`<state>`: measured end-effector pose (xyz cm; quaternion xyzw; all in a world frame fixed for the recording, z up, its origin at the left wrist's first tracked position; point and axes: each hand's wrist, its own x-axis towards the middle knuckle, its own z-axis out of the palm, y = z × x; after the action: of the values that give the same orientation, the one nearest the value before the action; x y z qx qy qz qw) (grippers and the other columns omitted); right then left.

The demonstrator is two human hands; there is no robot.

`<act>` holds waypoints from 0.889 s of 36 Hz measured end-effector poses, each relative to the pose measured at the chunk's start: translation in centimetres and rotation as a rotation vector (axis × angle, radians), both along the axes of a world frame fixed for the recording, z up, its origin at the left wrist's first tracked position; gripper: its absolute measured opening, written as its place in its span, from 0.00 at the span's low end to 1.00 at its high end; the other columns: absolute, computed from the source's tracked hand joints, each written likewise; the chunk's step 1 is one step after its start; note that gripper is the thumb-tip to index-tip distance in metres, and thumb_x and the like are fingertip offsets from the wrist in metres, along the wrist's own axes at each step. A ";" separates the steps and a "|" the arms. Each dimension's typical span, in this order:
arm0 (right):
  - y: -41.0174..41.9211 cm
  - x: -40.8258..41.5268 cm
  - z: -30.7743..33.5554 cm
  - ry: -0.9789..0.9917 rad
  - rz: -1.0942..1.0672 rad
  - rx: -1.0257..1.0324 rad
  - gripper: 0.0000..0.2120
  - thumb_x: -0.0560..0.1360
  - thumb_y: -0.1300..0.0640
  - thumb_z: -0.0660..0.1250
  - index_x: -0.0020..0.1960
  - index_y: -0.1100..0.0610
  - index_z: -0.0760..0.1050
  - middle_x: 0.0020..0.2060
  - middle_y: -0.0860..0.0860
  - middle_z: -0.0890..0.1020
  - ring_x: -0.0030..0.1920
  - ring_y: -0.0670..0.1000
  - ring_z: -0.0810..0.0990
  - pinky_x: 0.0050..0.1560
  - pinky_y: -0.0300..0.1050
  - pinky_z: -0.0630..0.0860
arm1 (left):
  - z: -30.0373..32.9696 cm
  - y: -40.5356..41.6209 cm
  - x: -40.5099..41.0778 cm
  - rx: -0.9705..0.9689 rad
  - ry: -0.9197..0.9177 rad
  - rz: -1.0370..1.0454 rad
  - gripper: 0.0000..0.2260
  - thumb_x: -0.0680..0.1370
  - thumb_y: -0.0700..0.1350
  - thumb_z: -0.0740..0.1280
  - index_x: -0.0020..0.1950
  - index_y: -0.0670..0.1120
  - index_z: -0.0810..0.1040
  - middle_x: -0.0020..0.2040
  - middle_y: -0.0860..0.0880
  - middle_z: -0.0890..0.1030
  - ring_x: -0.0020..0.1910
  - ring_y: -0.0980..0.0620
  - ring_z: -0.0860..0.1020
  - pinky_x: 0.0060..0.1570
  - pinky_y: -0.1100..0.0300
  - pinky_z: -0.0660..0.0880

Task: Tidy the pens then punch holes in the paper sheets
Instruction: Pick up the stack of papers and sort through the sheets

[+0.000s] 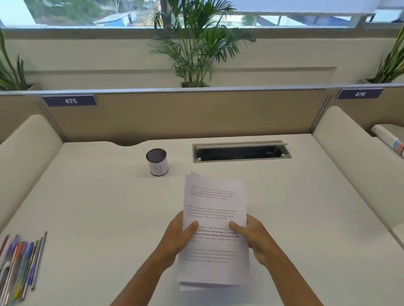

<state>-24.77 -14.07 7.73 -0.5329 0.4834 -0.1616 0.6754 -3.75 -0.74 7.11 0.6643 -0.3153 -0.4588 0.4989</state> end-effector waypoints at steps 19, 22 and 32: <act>4.1 7.0 2.7 -0.207 -0.251 -0.401 0.15 0.78 0.58 0.75 0.64 0.52 0.78 0.54 0.45 0.87 0.52 0.48 0.86 0.47 0.43 0.86 | 3.7 1.8 3.5 -0.272 -0.019 0.386 0.11 0.79 0.45 0.75 0.61 0.48 0.85 0.53 0.51 0.89 0.51 0.47 0.88 0.48 0.51 0.87; 5.0 7.3 1.0 -0.190 -0.277 -0.371 0.16 0.78 0.59 0.75 0.63 0.50 0.79 0.54 0.45 0.87 0.53 0.45 0.86 0.47 0.38 0.84 | 2.0 2.4 3.4 -0.209 -0.033 0.393 0.07 0.78 0.45 0.77 0.55 0.47 0.86 0.49 0.48 0.89 0.47 0.48 0.88 0.46 0.53 0.87; 6.0 7.9 -2.3 -0.135 -0.238 -0.317 0.12 0.80 0.56 0.73 0.58 0.41 0.79 0.49 0.40 0.87 0.53 0.43 0.85 0.54 0.45 0.83 | -0.3 2.9 3.4 -0.120 0.011 0.416 0.11 0.76 0.46 0.79 0.57 0.49 0.87 0.49 0.52 0.90 0.47 0.52 0.88 0.42 0.58 0.85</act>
<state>-16.86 -8.10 5.47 -0.5598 0.4652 -0.3496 0.5899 -0.38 2.19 6.78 0.6817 -0.1952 -0.3301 0.6231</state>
